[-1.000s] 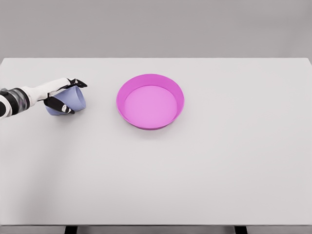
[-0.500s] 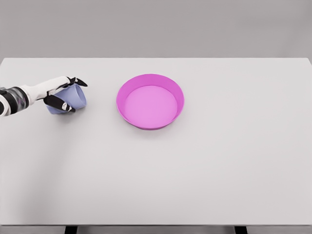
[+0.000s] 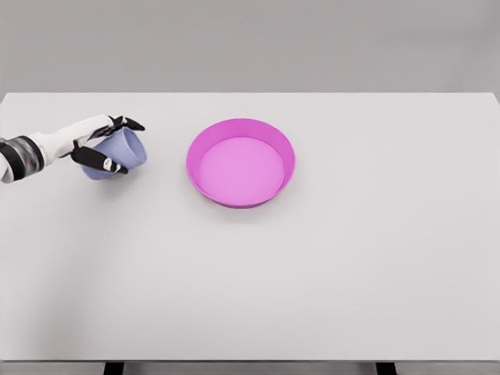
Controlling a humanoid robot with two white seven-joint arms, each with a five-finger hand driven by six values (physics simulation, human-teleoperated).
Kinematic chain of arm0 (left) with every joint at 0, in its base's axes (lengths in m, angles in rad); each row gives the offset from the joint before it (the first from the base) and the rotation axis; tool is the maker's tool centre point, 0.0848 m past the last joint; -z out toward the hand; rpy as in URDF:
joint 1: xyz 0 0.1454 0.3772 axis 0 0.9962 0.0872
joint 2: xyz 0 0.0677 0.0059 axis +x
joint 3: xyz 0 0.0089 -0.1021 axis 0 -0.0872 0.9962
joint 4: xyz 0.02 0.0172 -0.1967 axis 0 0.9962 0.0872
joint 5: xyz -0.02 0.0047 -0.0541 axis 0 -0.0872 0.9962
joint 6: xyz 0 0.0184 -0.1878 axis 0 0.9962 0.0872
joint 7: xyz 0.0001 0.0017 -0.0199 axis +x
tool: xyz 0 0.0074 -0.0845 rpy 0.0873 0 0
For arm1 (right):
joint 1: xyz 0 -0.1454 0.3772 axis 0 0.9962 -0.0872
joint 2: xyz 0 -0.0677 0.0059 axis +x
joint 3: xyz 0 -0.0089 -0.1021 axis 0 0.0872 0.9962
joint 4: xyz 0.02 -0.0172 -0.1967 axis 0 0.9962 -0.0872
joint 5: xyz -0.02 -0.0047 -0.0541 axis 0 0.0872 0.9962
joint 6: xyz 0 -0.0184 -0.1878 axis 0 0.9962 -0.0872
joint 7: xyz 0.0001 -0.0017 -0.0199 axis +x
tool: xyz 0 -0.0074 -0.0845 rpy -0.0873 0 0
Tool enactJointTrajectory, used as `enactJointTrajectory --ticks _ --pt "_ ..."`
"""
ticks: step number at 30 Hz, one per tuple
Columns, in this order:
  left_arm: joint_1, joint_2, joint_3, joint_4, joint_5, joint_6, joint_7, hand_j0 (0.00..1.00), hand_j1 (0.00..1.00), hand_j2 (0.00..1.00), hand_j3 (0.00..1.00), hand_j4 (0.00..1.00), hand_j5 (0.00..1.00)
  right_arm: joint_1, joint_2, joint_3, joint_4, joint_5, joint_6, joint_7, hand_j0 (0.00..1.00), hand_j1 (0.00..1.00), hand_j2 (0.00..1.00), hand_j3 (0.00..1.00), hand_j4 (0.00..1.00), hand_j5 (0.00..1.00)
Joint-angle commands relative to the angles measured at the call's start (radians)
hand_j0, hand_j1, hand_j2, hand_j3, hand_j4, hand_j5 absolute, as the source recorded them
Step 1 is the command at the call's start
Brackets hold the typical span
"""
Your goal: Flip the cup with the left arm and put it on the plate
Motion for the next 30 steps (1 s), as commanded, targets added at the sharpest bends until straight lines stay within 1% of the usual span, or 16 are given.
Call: enactJointTrajectory --ticks 1,7,9,10,14,15,18,20,23,30 --pt "0.000 -0.001 0.006 -0.001 0.031 -0.005 0.000 0.80 0.80 0.80 0.80 0.80 0.80 0.000 0.000 0.000 0.000 -0.001 -0.001 0.000 1.00 1.00 1.00 1.00 1.00 1.00" --pt "0.003 -0.004 0.026 -0.001 0.082 -0.006 0.000 0.79 0.79 0.79 0.79 0.79 0.79 0.000 0.000 0.000 0.000 -0.001 0.000 0.000 1.00 1.00 1.00 1.00 1.00 1.00" --pt "0.003 -0.004 0.026 -0.002 0.100 -0.006 0.000 0.78 0.78 0.78 0.78 0.78 0.78 0.000 0.000 0.000 0.000 0.001 0.000 0.000 1.00 1.00 1.00 1.00 1.00 1.00" --pt "0.003 -0.006 0.026 -0.002 0.105 -0.008 0.000 0.75 0.75 0.75 0.75 0.75 0.75 -0.002 0.000 0.000 0.000 0.001 0.000 0.000 1.00 1.00 1.00 1.00 1.00 1.00" --pt "0.005 -0.007 0.032 -0.004 0.128 -0.011 0.000 0.76 0.76 0.76 0.76 0.76 0.76 0.000 0.000 0.000 0.000 -0.001 -0.001 0.000 1.00 1.00 1.00 1.00 1.00 1.00" --pt "0.008 -0.020 0.054 -0.004 0.131 -0.012 0.000 0.76 0.76 0.76 0.76 0.76 0.76 0.000 0.000 0.000 0.000 0.001 0.000 0.000 1.00 1.00 1.00 1.00 1.00 1.00" --pt "0.008 -0.030 0.060 -0.005 0.150 -0.015 0.000 0.76 0.76 0.76 0.76 0.76 0.76 0.000 0.000 0.000 0.000 0.001 0.000 0.000 1.00 1.00 1.00 1.00 1.00 1.00" --pt "0.011 -0.052 0.084 -0.005 0.162 -0.020 0.000 0.76 0.76 0.76 0.76 0.76 0.76 0.000 0.000 0.000 0.000 -0.001 0.000 0.000 1.00 1.00 1.00 1.00 1.00 1.00" --pt "0.011 -0.066 0.088 -0.007 0.179 -0.022 0.000 0.76 0.76 0.76 0.76 0.76 0.76 0.000 0.000 0.000 0.000 -0.001 -0.001 0.000 1.00 1.00 1.00 1.00 1.00 1.00" --pt "0.009 -0.142 0.101 -0.011 0.199 -0.026 0.000 0.76 0.76 0.76 0.76 0.76 0.76 0.000 0.000 0.000 0.000 -0.001 -0.001 0.000 1.00 1.00 1.00 1.00 1.00 1.00"
